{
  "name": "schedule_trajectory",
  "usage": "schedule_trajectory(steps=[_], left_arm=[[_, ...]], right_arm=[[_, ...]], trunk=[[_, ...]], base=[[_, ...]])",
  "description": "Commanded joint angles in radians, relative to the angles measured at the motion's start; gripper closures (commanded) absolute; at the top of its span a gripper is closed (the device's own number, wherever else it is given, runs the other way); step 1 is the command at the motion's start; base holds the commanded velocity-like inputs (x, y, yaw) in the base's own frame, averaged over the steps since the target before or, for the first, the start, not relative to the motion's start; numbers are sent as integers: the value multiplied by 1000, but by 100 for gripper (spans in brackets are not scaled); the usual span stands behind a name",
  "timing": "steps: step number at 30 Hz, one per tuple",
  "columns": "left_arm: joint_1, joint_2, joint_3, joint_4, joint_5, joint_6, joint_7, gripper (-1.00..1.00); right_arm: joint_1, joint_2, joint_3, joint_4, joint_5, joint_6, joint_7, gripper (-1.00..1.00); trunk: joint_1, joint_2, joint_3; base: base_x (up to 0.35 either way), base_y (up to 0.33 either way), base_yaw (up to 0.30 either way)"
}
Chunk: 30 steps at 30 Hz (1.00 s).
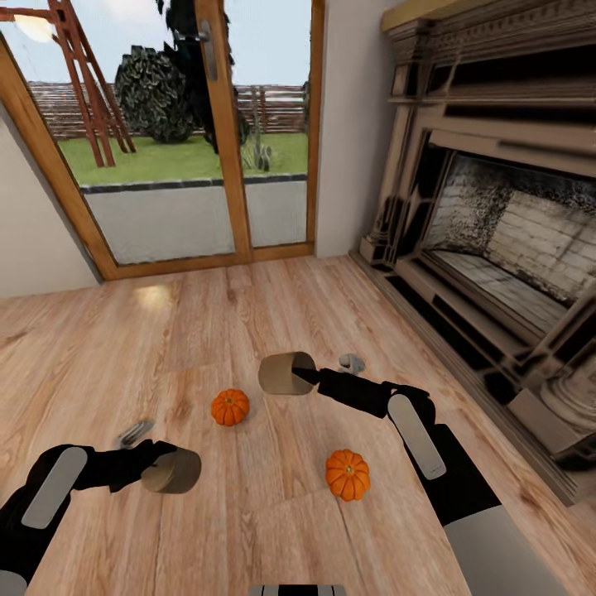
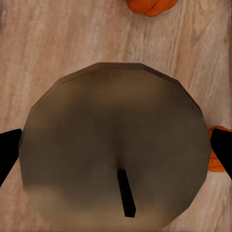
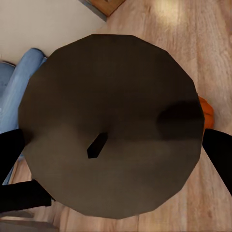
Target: Place each of the two pumpkins and all three candles from the living room inside a cabinet in the living room (use any cabinet), then make sure every cabinet is closed, and position the cauldron so it is next to a table in the living room.
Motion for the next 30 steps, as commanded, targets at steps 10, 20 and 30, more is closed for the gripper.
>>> schedule_trajectory(steps=[10,20,30], left_arm=[[0,-1,1,-1,11,4,10,100],[0,-1,1,0,10,3,10,100],[0,-2,1,7,9,1,10,100]], right_arm=[[-1,-2,0,0,1,4,4,100],[-1,-2,0,1,1,6,5,100],[-1,-2,0,3,1,4,5,100]], trunk=[[-5,2,38],[-9,4,77],[-14,7,115]], base=[[-201,0,-208],[-334,0,-286],[-300,0,-289]])
